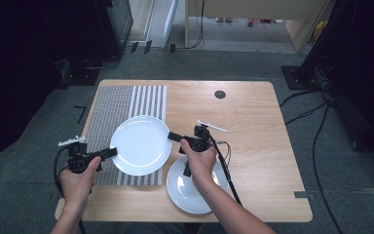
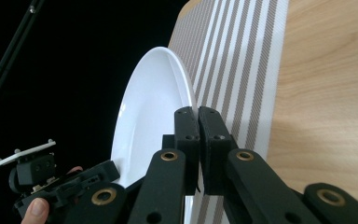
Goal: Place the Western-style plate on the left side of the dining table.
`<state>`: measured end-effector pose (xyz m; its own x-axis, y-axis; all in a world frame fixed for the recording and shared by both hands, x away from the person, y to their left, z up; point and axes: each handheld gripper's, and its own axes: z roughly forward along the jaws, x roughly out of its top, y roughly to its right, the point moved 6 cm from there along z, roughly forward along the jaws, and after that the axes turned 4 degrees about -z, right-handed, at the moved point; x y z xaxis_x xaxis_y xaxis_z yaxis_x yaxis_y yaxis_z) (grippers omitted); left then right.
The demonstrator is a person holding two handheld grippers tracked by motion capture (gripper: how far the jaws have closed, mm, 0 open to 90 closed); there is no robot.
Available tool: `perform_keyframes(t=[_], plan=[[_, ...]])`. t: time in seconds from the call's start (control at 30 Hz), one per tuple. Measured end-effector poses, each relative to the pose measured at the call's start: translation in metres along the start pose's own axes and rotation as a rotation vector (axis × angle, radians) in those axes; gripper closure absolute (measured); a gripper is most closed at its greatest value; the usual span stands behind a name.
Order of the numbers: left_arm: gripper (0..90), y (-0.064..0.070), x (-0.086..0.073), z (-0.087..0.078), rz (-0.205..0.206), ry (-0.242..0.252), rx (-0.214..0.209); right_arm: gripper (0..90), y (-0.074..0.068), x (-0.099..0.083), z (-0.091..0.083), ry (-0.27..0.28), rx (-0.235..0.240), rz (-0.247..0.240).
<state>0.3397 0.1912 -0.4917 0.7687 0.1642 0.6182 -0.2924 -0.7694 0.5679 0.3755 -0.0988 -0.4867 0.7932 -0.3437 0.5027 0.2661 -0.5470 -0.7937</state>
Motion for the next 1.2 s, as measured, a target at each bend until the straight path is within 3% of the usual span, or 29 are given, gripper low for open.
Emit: perform_keyframes(t=[0.33, 0.63, 0.9, 1.2], plan=[[72.7, -0.026, 0.017, 0.001, -0.035, -0.007, 0.041, 88.4, -0.002, 0.006, 0.033, -0.014, -0.005, 0.017], [74.1, -0.049, 0.036, 0.007, -0.078, -0.006, 0.08, 88.6, 0.006, 0.008, 0.065, -0.017, -0.015, 0.083], [74.1, -0.07, 0.051, 0.022, -0.115, -0.026, 0.126, 88.6, 0.016, 0.012, 0.09, -0.02, -0.053, 0.112], [74.4, -0.089, 0.073, 0.045, -0.158, -0.041, 0.162, 88.6, 0.024, 0.02, 0.113, 0.023, -0.107, 0.147]])
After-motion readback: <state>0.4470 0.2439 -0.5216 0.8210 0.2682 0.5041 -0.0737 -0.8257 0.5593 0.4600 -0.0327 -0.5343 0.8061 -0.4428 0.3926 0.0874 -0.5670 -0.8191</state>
